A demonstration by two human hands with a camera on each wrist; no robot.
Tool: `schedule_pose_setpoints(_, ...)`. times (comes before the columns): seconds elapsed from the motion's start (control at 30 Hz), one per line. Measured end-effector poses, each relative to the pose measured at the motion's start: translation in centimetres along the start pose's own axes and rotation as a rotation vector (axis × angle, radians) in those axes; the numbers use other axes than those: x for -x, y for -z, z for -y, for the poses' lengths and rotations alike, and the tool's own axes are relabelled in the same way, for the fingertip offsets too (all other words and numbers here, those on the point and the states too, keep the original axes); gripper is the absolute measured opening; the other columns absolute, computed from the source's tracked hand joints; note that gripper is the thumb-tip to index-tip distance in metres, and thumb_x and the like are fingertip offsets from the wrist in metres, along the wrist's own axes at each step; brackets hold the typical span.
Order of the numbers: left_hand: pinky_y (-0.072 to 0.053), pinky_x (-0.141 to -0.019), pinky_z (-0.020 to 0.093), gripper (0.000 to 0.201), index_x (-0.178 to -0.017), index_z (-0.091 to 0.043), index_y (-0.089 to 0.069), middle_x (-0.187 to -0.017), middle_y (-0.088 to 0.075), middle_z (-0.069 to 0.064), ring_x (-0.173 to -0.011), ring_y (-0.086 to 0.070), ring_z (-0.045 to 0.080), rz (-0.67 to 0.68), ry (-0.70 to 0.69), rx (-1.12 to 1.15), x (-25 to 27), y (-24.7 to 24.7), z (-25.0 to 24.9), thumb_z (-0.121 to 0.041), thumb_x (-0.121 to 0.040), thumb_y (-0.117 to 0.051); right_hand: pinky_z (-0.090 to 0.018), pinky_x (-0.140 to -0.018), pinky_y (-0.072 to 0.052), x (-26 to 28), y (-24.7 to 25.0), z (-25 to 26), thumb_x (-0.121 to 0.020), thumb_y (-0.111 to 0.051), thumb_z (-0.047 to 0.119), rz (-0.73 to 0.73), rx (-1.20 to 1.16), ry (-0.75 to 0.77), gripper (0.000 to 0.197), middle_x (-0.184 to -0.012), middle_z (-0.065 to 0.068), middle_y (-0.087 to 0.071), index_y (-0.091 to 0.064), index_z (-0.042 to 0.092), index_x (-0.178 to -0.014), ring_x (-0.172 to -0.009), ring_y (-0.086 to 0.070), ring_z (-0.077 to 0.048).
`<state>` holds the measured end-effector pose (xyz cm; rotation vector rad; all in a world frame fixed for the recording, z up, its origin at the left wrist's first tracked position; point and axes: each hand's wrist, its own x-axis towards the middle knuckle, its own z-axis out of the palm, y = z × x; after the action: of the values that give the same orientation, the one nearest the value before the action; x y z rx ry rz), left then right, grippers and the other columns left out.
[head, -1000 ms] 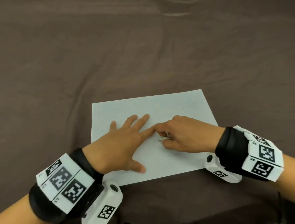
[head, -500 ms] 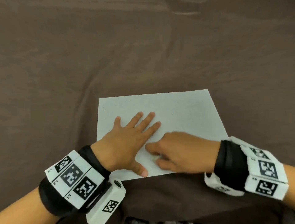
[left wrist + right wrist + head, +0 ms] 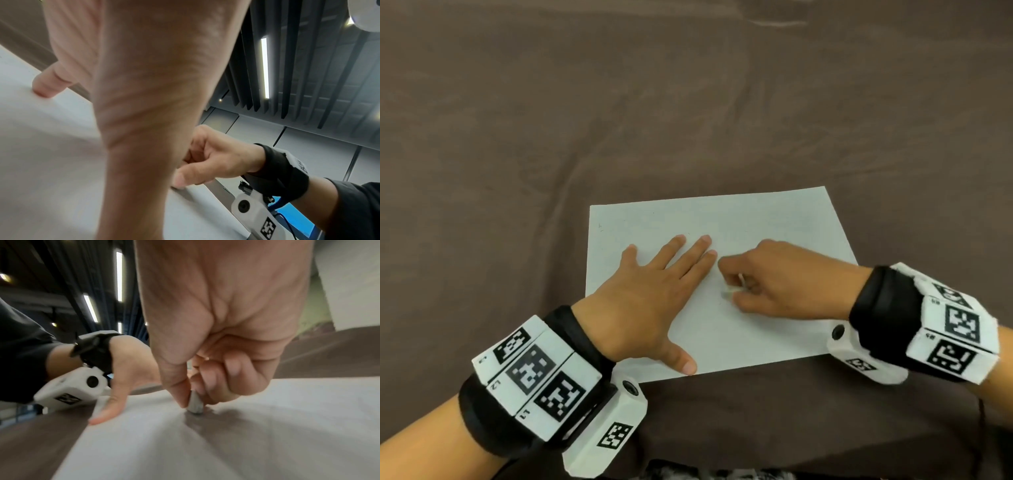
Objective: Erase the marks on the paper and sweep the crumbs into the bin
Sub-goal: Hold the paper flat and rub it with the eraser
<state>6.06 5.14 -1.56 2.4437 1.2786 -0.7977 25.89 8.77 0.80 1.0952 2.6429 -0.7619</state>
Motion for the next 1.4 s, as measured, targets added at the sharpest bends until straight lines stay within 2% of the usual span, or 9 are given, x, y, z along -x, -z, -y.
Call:
schedule_pose_setpoints(0.17, -0.010, -0.117, 0.057, 0.134, -0.145, -0.021, 0.036, -0.148, 0.048, -0.005, -0.144, 0.031, 0.022, 0.003, 0.004, -0.017, 0.0, -0.1, 0.0, -0.086, -0.068, -0.053, -0.033, -0.054, -0.038, 1.4, -2.4, 2.5, -0.091, -0.052, 0.026, 0.122, -0.026, 0.135, 0.021, -0.058, 0.003, -0.044, -0.039, 0.021, -0.076, -0.051, -0.041, -0.013)
schedule_pose_setpoints(0.33, -0.009, -0.118, 0.058, 0.134, -0.145, -0.021, 0.036, -0.148, 0.047, -0.004, -0.144, 0.032, 0.022, 0.011, 0.000, -0.008, 0.1, 0.0, 0.0, -0.085, -0.068, -0.053, -0.037, -0.057, -0.043, 0.8, -0.4, -0.5, -0.090, -0.054, 0.027, 0.000, -0.006, 0.007, 0.020, -0.056, 0.004, -0.045, -0.043, 0.017, -0.076, -0.051, -0.043, -0.014)
schedule_pose_setpoints(0.47, -0.009, -0.118, 0.057, 0.134, -0.145, -0.021, 0.037, -0.148, 0.047, -0.005, -0.144, 0.031, 0.022, 0.010, 0.003, -0.007, 0.1, 0.0, 0.0, -0.085, -0.068, -0.053, -0.032, -0.055, -0.038, 2.1, -2.0, 1.5, -0.089, -0.053, 0.025, 0.134, -0.007, 0.113, 0.017, -0.059, 0.003, -0.044, -0.041, 0.018, -0.078, -0.052, -0.041, -0.014)
schedule_pose_setpoints(0.6, -0.008, -0.118, 0.058, 0.134, -0.145, -0.021, 0.037, -0.148, 0.048, -0.006, -0.143, 0.032, 0.021, 0.016, 0.002, 0.006, 0.2, 0.1, 0.0, -0.085, -0.068, -0.053, -0.040, -0.060, -0.044, 1.5, -0.3, -0.8, -0.090, -0.053, 0.026, 0.053, 0.000, 0.000, 0.017, -0.059, 0.002, -0.047, -0.044, 0.017, -0.079, -0.053, -0.043, -0.015)
schedule_pose_setpoints(0.73, -0.006, -0.118, 0.057, 0.135, -0.144, -0.022, 0.039, -0.147, 0.049, -0.007, -0.143, 0.033, 0.021, 0.027, 0.012, 0.006, 0.3, 0.2, -0.2, -0.084, -0.068, -0.054, -0.032, -0.055, -0.037, 2.3, -1.9, 1.2, -0.090, -0.051, 0.024, 0.149, 0.021, 0.109, 0.016, -0.058, 0.003, -0.042, -0.040, 0.018, -0.080, -0.051, -0.041, -0.014)
schedule_pose_setpoints(0.87, -0.006, -0.118, 0.057, 0.134, -0.143, -0.021, 0.039, -0.147, 0.049, -0.007, -0.142, 0.034, 0.021, 0.033, 0.010, 0.015, 0.3, 0.4, -0.2, -0.084, -0.069, -0.054, -0.033, -0.057, -0.039, 1.7, -0.1, -1.1, -0.090, -0.053, 0.028, 0.065, 0.019, -0.006, 0.016, -0.060, 0.003, -0.047, -0.044, 0.017, -0.081, -0.054, -0.042, -0.014)
schedule_pose_setpoints(1.1, -0.003, -0.119, 0.057, 0.135, -0.142, -0.022, 0.041, -0.145, 0.051, -0.008, -0.141, 0.036, 0.021, 0.036, 0.007, 0.029, 0.3, 0.4, -0.2, -0.082, -0.069, -0.055, -0.036, -0.058, -0.043, 2.6, -1.0, -0.8, -0.091, -0.052, 0.030, 0.080, -0.008, -0.008, 0.016, -0.064, 0.001, -0.051, -0.043, 0.019, -0.082, -0.056, -0.047, -0.017)
schedule_pose_setpoints(1.23, -0.003, -0.119, 0.057, 0.135, -0.142, -0.022, 0.040, -0.145, 0.050, -0.009, -0.141, 0.036, 0.020, 0.043, 0.002, 0.031, 0.4, 0.4, -0.2, -0.083, -0.069, -0.055, -0.025, -0.053, -0.035, 3.3, -0.2, -3.1, -0.095, -0.049, 0.038, -0.064, 0.053, -0.137, 0.017, -0.066, 0.006, -0.050, -0.045, 0.024, -0.087, -0.058, -0.045, -0.013)
schedule_pose_setpoints(1.4, 0.002, -0.120, 0.053, 0.117, -0.147, -0.025, 0.033, -0.148, 0.047, -0.010, -0.142, 0.034, 0.015, 0.025, -0.060, 0.069, 1.0, 0.6, 0.1, -0.073, -0.083, -0.052, -0.028, -0.067, -0.047, 5.7, -1.2, -3.2, -0.093, -0.046, 0.051, -0.179, 0.082, -0.172, 0.020, -0.106, 0.011, -0.039, -0.048, 0.031, -0.095, -0.084, -0.049, -0.011)
